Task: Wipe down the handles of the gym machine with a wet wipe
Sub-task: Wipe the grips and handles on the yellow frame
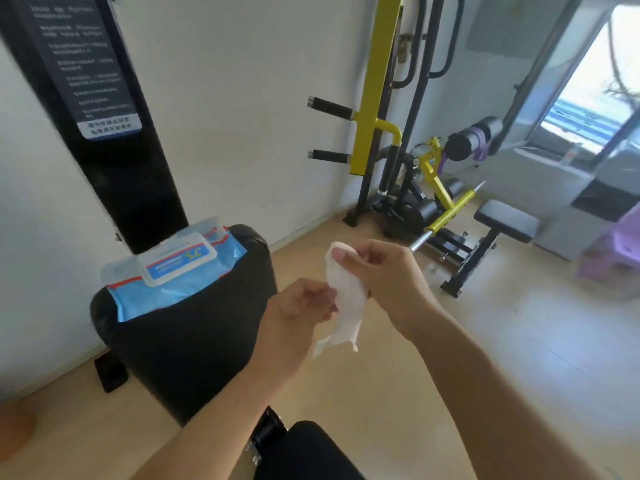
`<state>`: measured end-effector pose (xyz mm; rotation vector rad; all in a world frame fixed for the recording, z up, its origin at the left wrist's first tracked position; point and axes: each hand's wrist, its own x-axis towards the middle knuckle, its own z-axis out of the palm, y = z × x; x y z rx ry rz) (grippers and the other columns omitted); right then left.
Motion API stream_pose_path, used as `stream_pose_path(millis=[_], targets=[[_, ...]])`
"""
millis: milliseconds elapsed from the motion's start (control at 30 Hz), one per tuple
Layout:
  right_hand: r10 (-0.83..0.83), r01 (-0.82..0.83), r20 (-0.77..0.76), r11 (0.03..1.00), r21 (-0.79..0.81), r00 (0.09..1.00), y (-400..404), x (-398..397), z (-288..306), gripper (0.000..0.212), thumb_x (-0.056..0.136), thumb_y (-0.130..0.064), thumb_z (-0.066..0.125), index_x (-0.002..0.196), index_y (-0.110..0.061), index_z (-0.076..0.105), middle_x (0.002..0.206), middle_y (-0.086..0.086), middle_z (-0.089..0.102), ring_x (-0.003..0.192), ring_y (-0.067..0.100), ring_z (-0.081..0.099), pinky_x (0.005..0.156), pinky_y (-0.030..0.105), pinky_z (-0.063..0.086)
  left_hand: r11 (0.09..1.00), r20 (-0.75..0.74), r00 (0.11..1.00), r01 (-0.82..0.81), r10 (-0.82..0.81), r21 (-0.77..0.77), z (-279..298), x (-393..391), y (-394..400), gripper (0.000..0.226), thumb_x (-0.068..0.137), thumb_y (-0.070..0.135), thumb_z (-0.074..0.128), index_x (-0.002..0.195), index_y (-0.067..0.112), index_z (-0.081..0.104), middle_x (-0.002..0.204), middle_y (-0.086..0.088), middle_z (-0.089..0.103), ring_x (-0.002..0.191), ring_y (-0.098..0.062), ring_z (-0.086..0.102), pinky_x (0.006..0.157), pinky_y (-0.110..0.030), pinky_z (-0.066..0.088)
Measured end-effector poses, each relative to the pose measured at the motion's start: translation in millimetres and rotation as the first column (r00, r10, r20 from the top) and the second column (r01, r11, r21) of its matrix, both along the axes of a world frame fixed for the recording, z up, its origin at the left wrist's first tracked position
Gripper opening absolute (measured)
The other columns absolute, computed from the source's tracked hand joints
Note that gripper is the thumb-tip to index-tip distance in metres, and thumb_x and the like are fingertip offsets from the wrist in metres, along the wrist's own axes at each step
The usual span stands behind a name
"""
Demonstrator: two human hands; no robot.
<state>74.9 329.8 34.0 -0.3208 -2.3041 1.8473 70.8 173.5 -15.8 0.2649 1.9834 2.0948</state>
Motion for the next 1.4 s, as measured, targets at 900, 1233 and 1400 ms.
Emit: stream_pose_path(millis=[900,1233,1400], targets=[[0.567,-0.245,-0.170,0.581,0.776,0.806,326,112,-112,0.016,0.084,-0.047,0.073,0.091,-0.034,0.078,0.077,-0.012,0.061,0.062,0.002,0.053,0.050,0.022,0.045,0.992,0.592,0.796,-0.103,0.124,-0.068,-77,79,302,0.026,0.102,0.016,0.050,0.116,-0.001,0.063,0.095,-0.012,0.071,0.082,-0.026,0.067,0.066,-0.031,0.054],[0.309,-0.296,0.346,0.951,-0.092,0.886,346,-13,-124,0.068,0.078,-0.069,0.068,0.131,-0.027,0.058,0.114,-0.014,0.071,0.105,0.003,0.066,0.084,0.023,0.048,0.989,0.406,0.903,-0.149,0.144,-0.019,-65,-35,311,0.025,0.098,0.008,0.045,0.099,0.013,0.069,0.082,-0.004,0.071,0.065,-0.017,0.062,0.054,-0.026,0.045],[0.518,-0.458,0.178,0.840,-0.290,0.837,334,-92,-139,0.039,0.094,-0.037,0.066,0.119,-0.009,0.071,0.119,0.013,0.073,0.114,0.025,0.067,0.106,0.047,0.046,0.972,0.252,0.952,-0.128,0.177,-0.197,-64,-116,316,0.035,0.093,0.003,0.050,0.090,0.028,0.075,0.088,0.006,0.078,0.079,-0.017,0.074,0.063,-0.028,0.055]])
